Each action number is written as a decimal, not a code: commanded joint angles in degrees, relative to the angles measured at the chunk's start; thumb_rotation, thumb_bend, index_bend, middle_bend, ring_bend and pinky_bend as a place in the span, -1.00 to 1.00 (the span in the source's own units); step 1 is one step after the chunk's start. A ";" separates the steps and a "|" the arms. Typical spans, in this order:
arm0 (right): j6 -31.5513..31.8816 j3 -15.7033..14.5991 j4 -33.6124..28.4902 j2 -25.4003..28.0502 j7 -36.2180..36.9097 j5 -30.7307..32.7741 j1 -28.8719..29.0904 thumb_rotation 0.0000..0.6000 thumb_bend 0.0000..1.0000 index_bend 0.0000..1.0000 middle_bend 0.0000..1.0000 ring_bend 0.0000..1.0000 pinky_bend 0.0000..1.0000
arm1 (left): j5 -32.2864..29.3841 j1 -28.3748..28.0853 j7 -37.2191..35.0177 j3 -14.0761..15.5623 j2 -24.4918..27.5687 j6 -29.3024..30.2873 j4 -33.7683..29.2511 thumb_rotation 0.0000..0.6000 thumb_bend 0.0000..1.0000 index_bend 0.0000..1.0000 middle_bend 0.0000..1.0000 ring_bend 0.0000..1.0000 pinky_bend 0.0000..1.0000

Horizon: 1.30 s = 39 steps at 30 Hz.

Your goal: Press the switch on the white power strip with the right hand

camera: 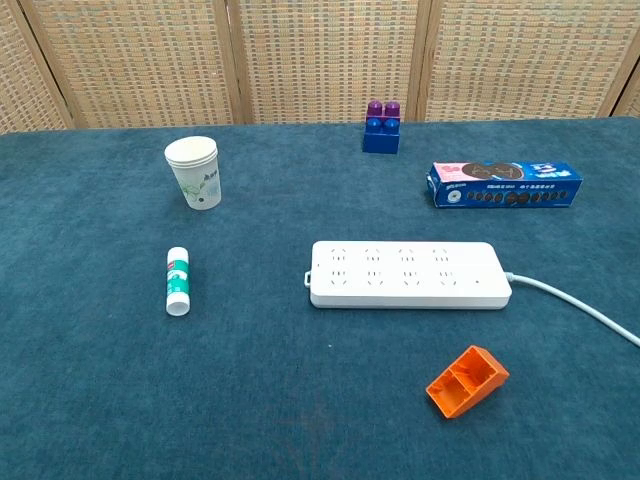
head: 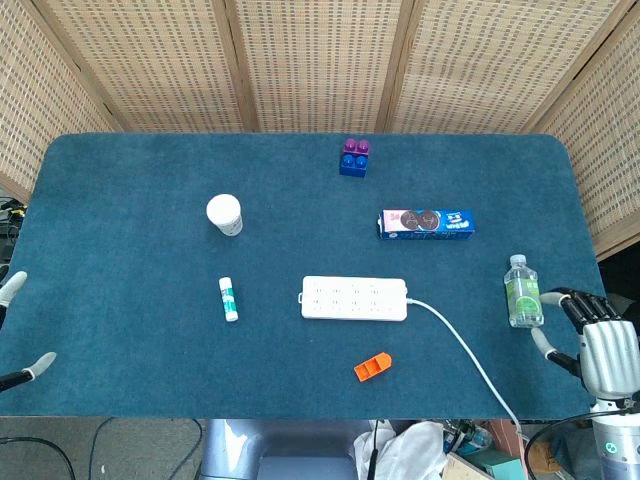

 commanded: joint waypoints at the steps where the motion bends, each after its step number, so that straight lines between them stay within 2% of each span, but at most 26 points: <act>1: -0.57 0.22 -0.46 0.19 -0.12 0.16 -0.30 1.00 -1.00 -0.67 -0.93 -0.99 -0.69 | 0.05 -0.08 0.18 0.05 -0.05 -0.26 0.00 1.00 -1.00 -1.00 -1.00 -1.00 -1.00; 6: -1.77 0.11 -0.84 0.23 -1.58 0.32 -0.40 1.00 -1.00 -0.70 -0.94 -1.00 -0.70 | 0.30 -0.20 0.51 0.20 -0.06 -0.63 -0.14 1.00 -1.00 -1.00 -1.00 -1.00 -1.00; 11: -2.29 0.35 -1.89 0.11 -3.47 0.05 -0.54 1.00 -1.00 -0.73 -0.96 -1.00 -0.84 | -0.11 -0.42 0.06 0.04 0.11 -1.11 -0.10 1.00 -1.00 -1.00 -1.00 -1.00 -1.00; 15: -3.41 0.51 -2.66 -0.05 -4.88 0.27 -0.44 1.00 -1.00 -0.74 -0.96 -1.00 -0.86 | -0.80 -0.68 -0.54 -0.09 0.37 -1.80 0.04 1.00 -1.00 -1.00 -1.00 -1.00 -1.00; 19: -6.98 0.23 -3.89 0.35 -5.16 -0.15 1.13 1.00 -1.00 -0.76 -0.96 -1.00 -0.87 | -1.10 -0.78 -0.96 -0.19 0.58 -2.03 -0.02 1.00 -1.00 -1.00 -1.00 -1.00 -1.00; 21: -11.26 0.20 -5.61 1.78 -5.48 -0.76 3.57 1.00 -1.00 -0.81 -0.96 -0.99 -0.83 | -1.07 -0.93 -0.95 -0.25 0.58 -2.20 -0.07 1.00 -1.00 -1.00 -1.00 -1.00 -1.00; 23: -16.45 0.72 -8.15 3.90 -7.03 0.04 6.29 1.00 -1.00 -0.90 -0.86 -0.85 -0.70 | -0.95 -1.03 -0.69 -0.20 0.54 -2.40 -0.16 1.00 -1.00 -1.00 -1.00 -1.00 -1.00; 26: -23.64 2.38 -11.01 5.65 -9.66 2.51 10.48 1.00 -0.98 -0.97 -0.34 -0.25 -0.20 | -1.00 -1.20 -0.21 -0.18 0.44 -2.76 -0.36 1.00 -1.00 -1.00 -1.00 -1.00 -1.00; 27: -26.03 2.79 -11.80 5.94 -10.23 3.62 11.73 1.00 -0.91 -0.97 -0.11 -0.02 0.08 | -1.06 -1.24 -0.04 -0.19 0.39 -2.84 -0.41 1.00 -1.00 -1.00 -1.00 -1.00 -1.00; 28: -28.68 3.16 -12.42 5.91 -10.06 4.69 13.16 1.00 -0.76 -0.97 0.10 0.18 0.36 | -1.12 -1.30 0.16 -0.22 0.35 -2.94 -0.43 1.00 -1.00 -1.00 -1.00 -1.00 -1.00; 29: -30.47 3.46 -12.89 5.95 -9.92 5.74 14.06 1.00 -0.60 -0.97 0.22 0.29 0.53 | -1.19 -1.33 0.30 -0.24 0.31 -3.00 -0.47 1.00 -1.00 -1.00 -1.00 -1.00 -1.00; 31: -35.59 4.00 -13.82 5.59 -8.85 8.63 16.52 1.00 -0.09 -0.97 0.46 0.52 0.88 | -1.46 -1.46 0.56 -0.30 0.22 -3.30 -0.52 1.00 -1.00 -1.00 -1.00 -1.00 -1.00; 34: -40.58 4.26 -13.94 4.60 -10.01 11.75 19.12 1.00 0.44 -0.88 0.60 0.63 1.00 | -2.04 -1.66 0.84 -0.42 0.23 -3.78 -0.57 1.00 -1.00 -1.00 -1.00 -1.00 -1.00; 36: -42.96 4.06 -13.36 3.33 -12.93 13.18 20.72 1.00 0.61 -0.74 0.65 0.68 1.00 | -2.55 -1.79 0.88 -0.59 0.27 -4.04 -0.64 1.00 -1.00 -1.00 -1.00 -1.00 -1.00; 39: -45.06 3.94 -13.16 1.11 -17.09 15.76 22.54 1.00 0.71 -0.57 0.70 0.72 1.00 | -3.14 -1.92 0.88 -0.78 0.28 -4.30 -0.67 1.00 -1.00 -1.00 -1.00 -1.00 -1.00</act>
